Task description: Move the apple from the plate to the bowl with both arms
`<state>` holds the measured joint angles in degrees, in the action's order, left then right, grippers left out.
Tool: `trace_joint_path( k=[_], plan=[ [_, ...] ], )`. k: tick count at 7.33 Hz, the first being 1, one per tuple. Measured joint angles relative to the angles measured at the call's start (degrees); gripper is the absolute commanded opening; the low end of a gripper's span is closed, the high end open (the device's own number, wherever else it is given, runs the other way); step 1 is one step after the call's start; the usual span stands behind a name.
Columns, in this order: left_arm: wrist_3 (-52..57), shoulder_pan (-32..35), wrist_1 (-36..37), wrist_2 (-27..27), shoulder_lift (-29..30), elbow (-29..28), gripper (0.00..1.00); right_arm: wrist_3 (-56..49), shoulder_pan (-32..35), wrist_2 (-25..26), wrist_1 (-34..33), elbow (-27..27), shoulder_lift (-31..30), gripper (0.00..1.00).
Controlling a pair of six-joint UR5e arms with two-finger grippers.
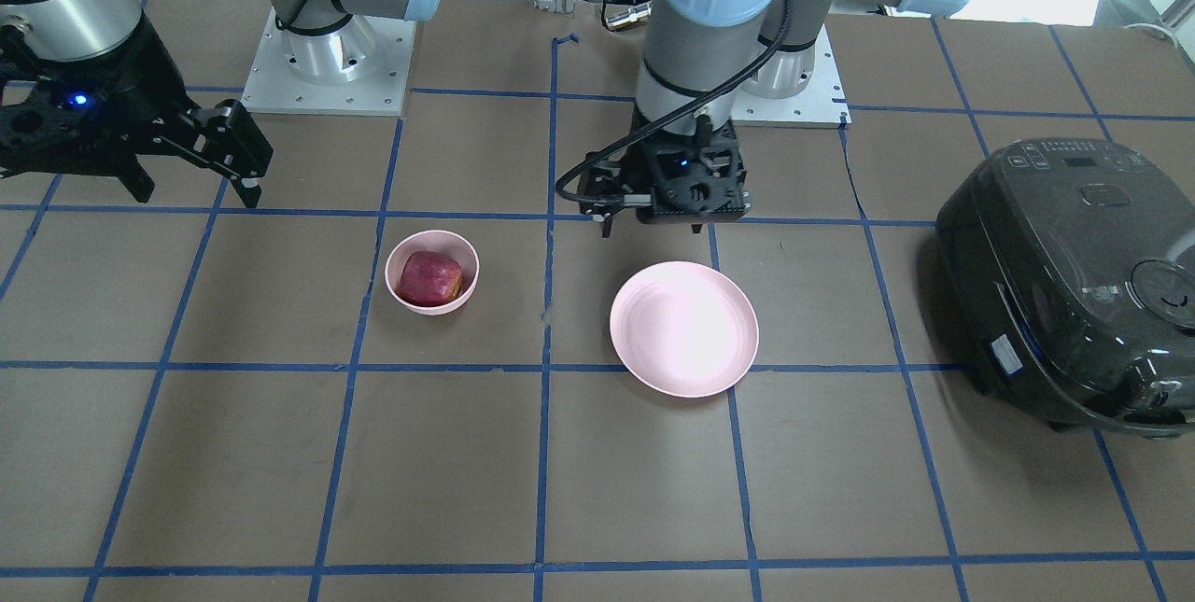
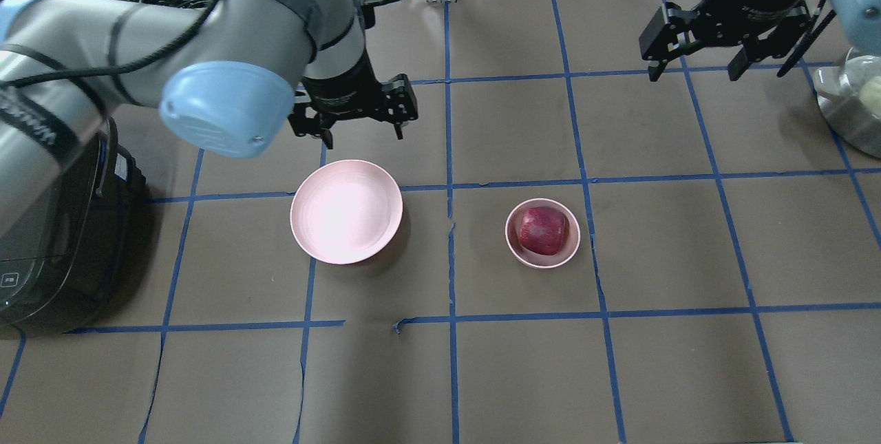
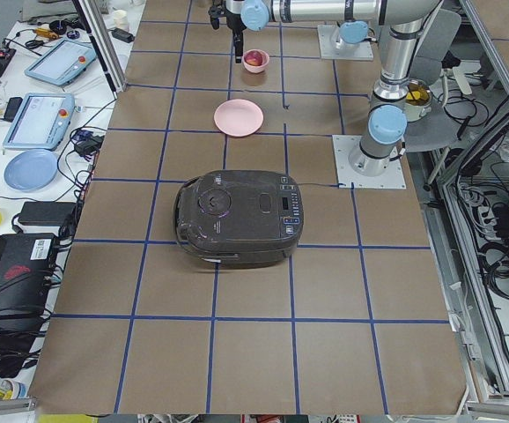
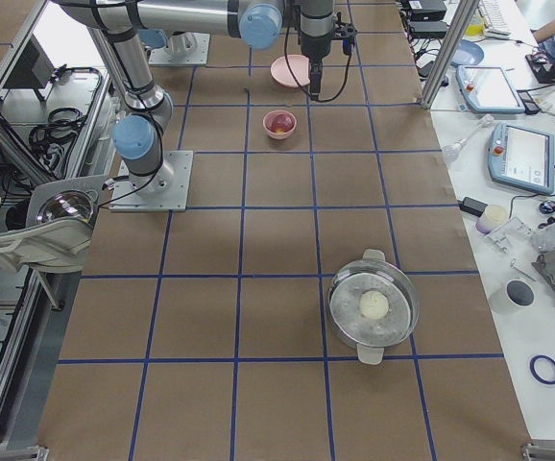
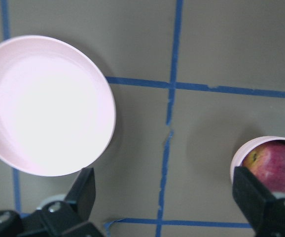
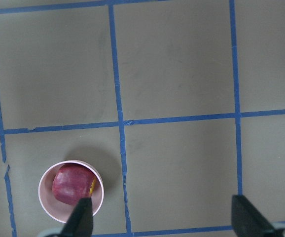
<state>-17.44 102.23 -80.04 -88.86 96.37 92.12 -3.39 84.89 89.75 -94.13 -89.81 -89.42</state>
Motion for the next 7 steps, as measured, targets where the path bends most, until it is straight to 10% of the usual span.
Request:
trace_joint_path(
  k=[7],
  plan=[
    [16.4, -11.6, -5.8, -0.2, -10.6, -0.5, 1.0, 0.0, 5.3, 0.9, 1.6, -0.2, -0.1, 1.0]
  ],
)
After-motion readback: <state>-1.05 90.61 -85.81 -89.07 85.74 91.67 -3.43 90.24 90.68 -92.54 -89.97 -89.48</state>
